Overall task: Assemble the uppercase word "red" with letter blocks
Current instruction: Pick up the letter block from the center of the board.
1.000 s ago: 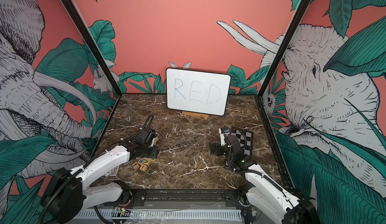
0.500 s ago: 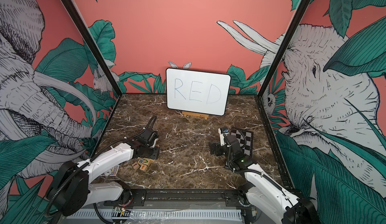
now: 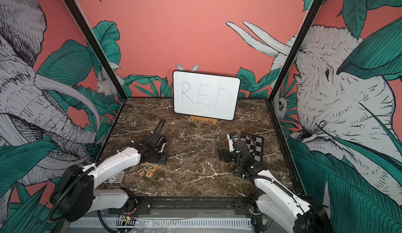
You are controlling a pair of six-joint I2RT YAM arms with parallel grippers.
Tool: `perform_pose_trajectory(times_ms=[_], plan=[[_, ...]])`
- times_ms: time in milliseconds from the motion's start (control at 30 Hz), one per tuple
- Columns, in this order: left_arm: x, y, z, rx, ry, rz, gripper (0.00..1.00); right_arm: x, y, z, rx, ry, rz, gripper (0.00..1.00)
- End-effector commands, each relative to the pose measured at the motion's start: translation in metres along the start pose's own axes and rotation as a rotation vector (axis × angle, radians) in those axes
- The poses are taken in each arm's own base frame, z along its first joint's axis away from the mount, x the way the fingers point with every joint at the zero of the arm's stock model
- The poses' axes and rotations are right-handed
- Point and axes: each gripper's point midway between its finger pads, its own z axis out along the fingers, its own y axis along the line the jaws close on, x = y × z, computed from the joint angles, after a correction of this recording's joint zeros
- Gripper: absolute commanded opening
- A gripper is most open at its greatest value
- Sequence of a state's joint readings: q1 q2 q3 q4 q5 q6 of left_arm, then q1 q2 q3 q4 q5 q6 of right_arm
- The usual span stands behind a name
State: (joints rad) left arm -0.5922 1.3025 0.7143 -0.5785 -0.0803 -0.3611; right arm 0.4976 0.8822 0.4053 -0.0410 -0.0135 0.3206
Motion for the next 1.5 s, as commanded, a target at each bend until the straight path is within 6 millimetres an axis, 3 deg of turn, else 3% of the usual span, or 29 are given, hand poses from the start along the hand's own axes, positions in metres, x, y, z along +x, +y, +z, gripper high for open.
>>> perform_pose_trajectory(times_ms=[0,67,600,800,1200,1467], plan=[[-0.005,-0.001,-0.002,-0.017,0.001,0.018,0.53,-0.015,0.004,-0.002,-0.004,-0.046,-0.011,0.96],[-0.004,-0.003,0.000,-0.011,0.011,0.028,0.48,-0.015,0.004,-0.002,-0.004,-0.045,-0.012,0.96],[0.002,-0.010,0.008,-0.036,0.056,0.060,0.47,-0.015,0.004,-0.001,-0.001,-0.043,-0.011,0.96],[0.004,-0.009,0.010,-0.051,0.067,0.043,0.42,-0.016,0.004,-0.002,0.001,-0.047,-0.010,0.96],[0.007,-0.009,0.013,-0.046,0.053,-0.006,0.40,-0.016,0.002,-0.001,0.008,-0.046,-0.005,0.96],[0.008,-0.007,0.016,-0.065,0.066,-0.020,0.44,-0.016,0.002,-0.003,0.009,-0.049,-0.003,0.96]])
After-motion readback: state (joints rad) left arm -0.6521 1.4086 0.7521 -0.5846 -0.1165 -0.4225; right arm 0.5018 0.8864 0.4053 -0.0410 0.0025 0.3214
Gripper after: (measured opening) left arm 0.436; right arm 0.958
